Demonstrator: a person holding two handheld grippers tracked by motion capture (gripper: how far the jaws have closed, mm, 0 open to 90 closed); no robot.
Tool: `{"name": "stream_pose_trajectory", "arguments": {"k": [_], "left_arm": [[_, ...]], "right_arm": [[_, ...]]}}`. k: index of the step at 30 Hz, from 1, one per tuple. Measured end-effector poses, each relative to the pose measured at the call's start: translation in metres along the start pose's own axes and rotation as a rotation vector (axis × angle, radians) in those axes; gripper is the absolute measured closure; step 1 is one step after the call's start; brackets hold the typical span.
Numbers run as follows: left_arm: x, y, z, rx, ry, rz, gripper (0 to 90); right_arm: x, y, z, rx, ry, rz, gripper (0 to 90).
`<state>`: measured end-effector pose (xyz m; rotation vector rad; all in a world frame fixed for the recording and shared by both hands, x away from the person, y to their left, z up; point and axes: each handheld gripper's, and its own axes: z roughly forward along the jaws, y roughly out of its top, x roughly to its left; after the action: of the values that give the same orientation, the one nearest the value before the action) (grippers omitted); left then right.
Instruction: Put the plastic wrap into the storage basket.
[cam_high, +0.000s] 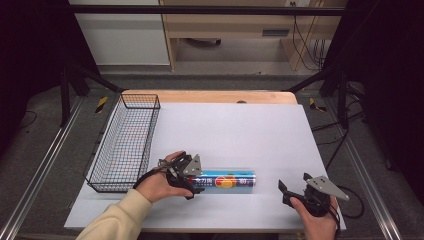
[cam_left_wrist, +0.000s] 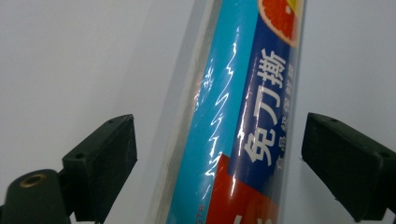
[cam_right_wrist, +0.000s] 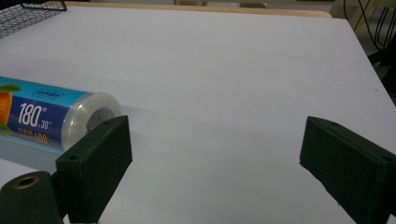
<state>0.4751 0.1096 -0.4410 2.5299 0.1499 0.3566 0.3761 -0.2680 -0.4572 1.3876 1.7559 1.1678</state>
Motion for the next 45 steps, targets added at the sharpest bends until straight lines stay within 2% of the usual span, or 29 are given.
{"name": "stream_pose_trajectory", "arguments": {"k": [8, 18, 26, 27, 29, 45], "left_arm": [[0.000, 0.002, 0.008, 0.043, -0.015, 0.035, 15.8], [0.002, 0.002, 0.016, 0.089, -0.029, 0.034, 20.2], [0.003, 0.003, 0.017, 0.103, -0.041, 0.041, 24.6], [0.002, 0.003, 0.019, 0.097, -0.042, 0.029, 25.2], [0.002, 0.003, 0.019, 0.113, -0.041, 0.052, 26.0], [0.003, 0.004, 0.021, 0.126, -0.040, 0.056, 27.4]], "right_arm": [[0.000, -0.001, 0.001, 0.007, 0.005, 0.000, 9.4], [0.001, -0.001, 0.001, 0.015, 0.011, 0.000, 9.7], [0.001, -0.001, 0.002, 0.017, 0.012, -0.001, 10.1], [0.001, -0.001, 0.002, 0.016, 0.014, -0.002, 10.1], [0.001, -0.001, 0.002, 0.018, 0.013, -0.002, 10.1], [0.004, -0.001, 0.003, 0.021, 0.021, -0.014, 11.2]]}}
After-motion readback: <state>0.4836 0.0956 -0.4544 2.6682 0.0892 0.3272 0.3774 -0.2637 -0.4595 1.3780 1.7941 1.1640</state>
